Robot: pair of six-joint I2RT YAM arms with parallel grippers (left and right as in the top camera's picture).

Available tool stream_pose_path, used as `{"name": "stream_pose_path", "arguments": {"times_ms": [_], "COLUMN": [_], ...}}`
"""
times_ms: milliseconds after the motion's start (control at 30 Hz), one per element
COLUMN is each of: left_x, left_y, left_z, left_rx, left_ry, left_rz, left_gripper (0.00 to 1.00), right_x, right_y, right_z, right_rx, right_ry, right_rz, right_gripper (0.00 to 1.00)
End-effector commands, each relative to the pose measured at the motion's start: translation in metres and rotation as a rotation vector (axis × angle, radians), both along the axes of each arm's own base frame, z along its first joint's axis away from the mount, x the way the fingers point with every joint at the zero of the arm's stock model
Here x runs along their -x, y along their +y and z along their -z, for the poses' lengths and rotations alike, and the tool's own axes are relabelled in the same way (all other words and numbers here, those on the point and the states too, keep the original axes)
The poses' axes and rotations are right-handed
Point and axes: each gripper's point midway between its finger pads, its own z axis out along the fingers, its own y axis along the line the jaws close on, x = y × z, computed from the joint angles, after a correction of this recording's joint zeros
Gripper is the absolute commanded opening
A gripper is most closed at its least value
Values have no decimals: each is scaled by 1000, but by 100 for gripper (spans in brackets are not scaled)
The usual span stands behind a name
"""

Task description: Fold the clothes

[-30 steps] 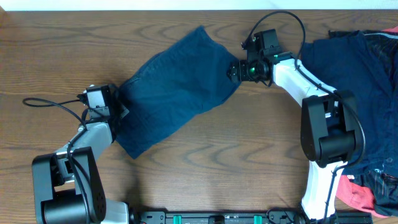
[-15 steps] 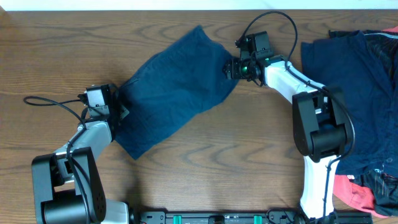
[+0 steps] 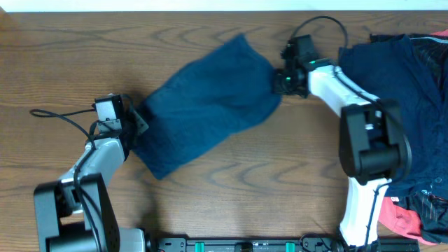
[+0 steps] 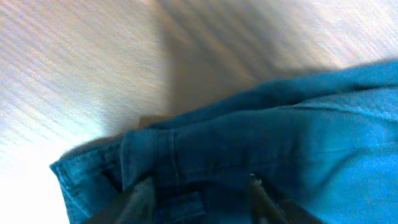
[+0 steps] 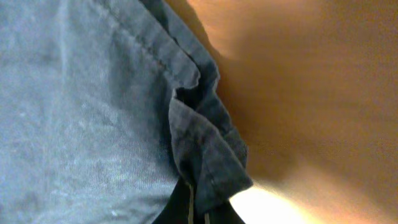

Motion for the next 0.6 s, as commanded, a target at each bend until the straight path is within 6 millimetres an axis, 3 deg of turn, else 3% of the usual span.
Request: {"name": "stream_pose_path", "arguments": {"times_ms": [0,67,133,300,433,567], "left_x": [3,7,16,57,91,104], "left_y": [-30,-41,-50,-61,-67,-69], "left_z": [-16,-24,-30,-26,-10,3], "left_rx": [118,168,209,268,310,326], "left_ry": [-46,-54,-42,106,261,326], "left_rz": [127,161,184,176,157,149], "left_gripper": [69,79,98,98,98,98], "right_x": [12,33,52,71,69,61], "right_y": [-51,-57,-60,-63,-66,-72], "right_z": [-31,-35,-37,-36,-39,-56], "right_rx": [119,137,154,169,167,154], "right_ry": [24,94,162,237,231,184], "right_rz": [150,151,152,156,161,181], "right_gripper": [1,1,1,5,14,19]}}
